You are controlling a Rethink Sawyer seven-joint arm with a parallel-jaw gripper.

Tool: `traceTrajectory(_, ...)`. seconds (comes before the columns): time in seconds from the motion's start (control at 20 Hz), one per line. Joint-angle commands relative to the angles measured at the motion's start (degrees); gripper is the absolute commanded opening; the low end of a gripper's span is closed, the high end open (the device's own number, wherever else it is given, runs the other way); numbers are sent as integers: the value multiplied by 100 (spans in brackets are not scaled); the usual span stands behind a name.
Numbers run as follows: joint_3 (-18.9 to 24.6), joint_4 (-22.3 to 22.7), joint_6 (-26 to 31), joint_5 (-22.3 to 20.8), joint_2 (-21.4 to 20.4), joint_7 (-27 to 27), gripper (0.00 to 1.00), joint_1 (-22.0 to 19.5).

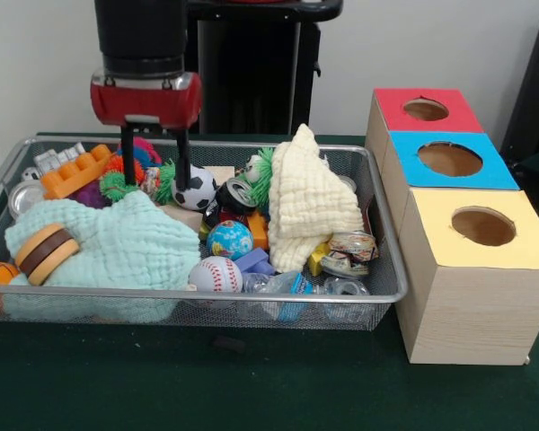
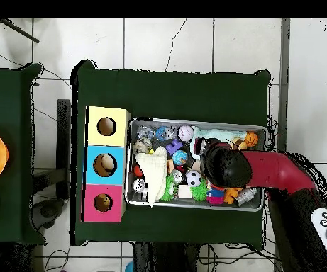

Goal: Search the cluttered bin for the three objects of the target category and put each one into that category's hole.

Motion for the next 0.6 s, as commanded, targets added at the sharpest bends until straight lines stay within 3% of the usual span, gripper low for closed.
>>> traceTrajectory(0.05,-53,-290,-449,-827,1115,-685,100,-330)
traceTrajectory(0.6,-32,-423,-278,-1501,1540,-1065,100,-891)
